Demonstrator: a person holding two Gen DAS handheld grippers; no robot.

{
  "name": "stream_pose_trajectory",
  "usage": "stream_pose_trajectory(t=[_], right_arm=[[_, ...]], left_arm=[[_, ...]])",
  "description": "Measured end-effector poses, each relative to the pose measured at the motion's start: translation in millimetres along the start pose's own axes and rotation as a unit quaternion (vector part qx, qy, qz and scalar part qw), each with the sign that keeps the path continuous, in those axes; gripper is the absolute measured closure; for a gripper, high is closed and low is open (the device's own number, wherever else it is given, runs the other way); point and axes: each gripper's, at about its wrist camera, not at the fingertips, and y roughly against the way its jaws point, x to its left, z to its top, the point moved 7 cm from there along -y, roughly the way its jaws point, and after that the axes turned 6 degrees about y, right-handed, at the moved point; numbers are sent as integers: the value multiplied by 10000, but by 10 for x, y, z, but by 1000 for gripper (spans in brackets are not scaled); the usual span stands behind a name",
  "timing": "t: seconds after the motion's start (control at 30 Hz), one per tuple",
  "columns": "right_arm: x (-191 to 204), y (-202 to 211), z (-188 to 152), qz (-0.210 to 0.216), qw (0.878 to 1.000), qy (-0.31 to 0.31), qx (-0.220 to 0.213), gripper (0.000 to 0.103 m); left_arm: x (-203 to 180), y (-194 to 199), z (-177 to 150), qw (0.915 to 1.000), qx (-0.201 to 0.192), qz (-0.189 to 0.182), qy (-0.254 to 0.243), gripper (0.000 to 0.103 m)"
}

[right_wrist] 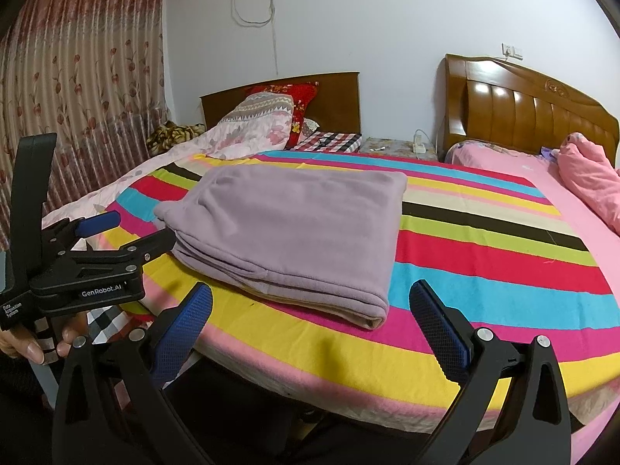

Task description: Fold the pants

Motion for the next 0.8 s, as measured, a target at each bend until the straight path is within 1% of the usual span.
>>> stream_pose_trajectory(t=[0.8], right_arm=[[-2, -12, -25, 20, 10000, -44, 41, 4]], left_arm=[[8, -19, -11, 10000, 26, 13, 20, 2]])
